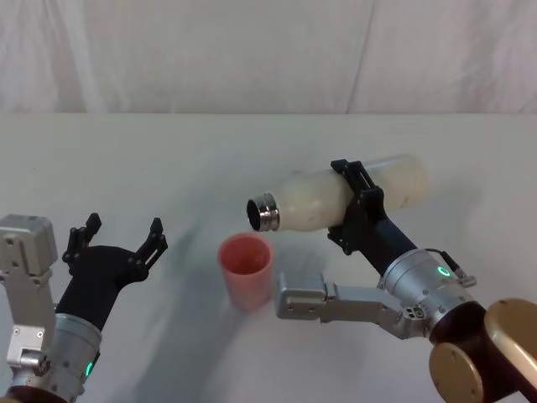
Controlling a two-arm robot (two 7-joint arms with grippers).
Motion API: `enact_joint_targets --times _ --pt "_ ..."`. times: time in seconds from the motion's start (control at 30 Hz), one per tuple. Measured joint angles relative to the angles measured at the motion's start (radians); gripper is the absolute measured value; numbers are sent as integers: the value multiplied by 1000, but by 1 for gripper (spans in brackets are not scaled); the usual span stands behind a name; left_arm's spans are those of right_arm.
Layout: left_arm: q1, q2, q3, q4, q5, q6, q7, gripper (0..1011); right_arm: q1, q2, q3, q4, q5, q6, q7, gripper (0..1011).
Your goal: Grasp the thermos with one hand and pour water into the cup lid.
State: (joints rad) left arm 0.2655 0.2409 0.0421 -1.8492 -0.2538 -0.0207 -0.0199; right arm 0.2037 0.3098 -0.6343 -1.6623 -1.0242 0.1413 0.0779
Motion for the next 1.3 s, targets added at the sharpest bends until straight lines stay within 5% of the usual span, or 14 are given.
enact_joint_targets --times 1.03,1.23,1.3 --pt "0 0 0 0 0 0 0 1001 -23 -8 8 -16 17 -10 -9 960" --pt "0 0 0 0 0 0 0 1001 -29 -15 20 -25 51 -20 -3 960" --pt "0 0 0 0 0 0 0 1001 -38 -24 39 -35 103 -36 6 960"
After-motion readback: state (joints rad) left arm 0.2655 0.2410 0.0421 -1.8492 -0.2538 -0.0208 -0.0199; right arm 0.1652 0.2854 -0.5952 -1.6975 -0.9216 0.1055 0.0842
